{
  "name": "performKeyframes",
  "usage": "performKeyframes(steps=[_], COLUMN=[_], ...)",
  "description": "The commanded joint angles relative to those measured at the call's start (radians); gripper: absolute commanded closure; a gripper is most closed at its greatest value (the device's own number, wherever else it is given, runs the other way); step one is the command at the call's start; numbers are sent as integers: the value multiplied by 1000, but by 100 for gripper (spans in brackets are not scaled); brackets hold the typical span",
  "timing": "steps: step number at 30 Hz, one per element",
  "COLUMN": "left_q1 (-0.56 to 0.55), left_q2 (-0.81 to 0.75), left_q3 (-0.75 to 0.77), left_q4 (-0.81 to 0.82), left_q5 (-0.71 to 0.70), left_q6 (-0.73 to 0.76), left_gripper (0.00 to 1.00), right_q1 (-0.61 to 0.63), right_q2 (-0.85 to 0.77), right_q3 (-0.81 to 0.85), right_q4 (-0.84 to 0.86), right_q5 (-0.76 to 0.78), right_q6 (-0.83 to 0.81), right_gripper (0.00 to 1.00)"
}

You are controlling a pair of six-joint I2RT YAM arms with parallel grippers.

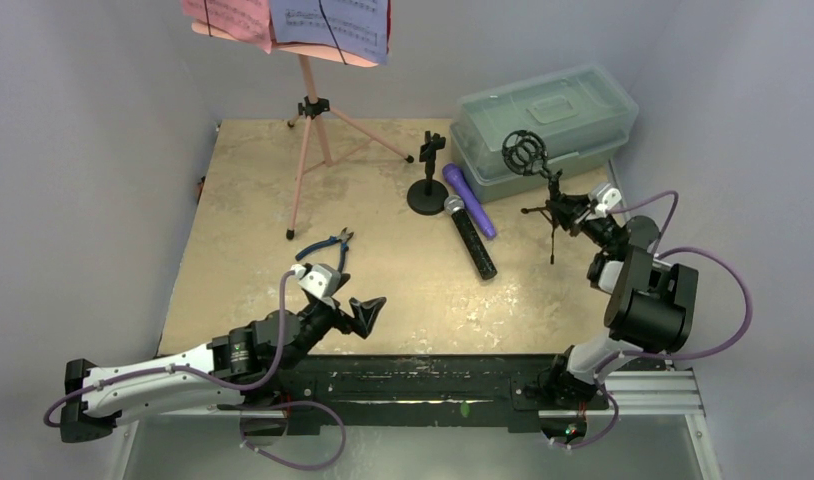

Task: Pack up the instrument practice props
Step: Place the microphone stand at the center of the board.

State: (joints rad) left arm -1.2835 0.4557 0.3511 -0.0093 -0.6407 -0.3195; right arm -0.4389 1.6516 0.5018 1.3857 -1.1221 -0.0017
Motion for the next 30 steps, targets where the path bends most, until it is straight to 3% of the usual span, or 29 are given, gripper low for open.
performKeyframes(steps=[1,3,5,19,30], left_q1=[0,0,0,0,0], left_q2=[-28,-30,-28,-55,-44], left_q3=[16,15,15,12,15], left_q4=[12,14,15,11,11], left_q5=[-10,-8,-4,7,2], left_q6=[-1,-3,-4,-18,-13], left_gripper=[5,5,5,5,5], right_q1=[-3,-4,-3,-10,-14], right_q2=[-123,-136,-126,26,96], right_q3=[138,221,266,505,579], right_q4=[-438,-739,-864,-1284,-1547], right_q5=[58,69,58,65,144], right_q6=[-340,-510,-542,-547,-791], right_gripper=[74,73,72,72,51])
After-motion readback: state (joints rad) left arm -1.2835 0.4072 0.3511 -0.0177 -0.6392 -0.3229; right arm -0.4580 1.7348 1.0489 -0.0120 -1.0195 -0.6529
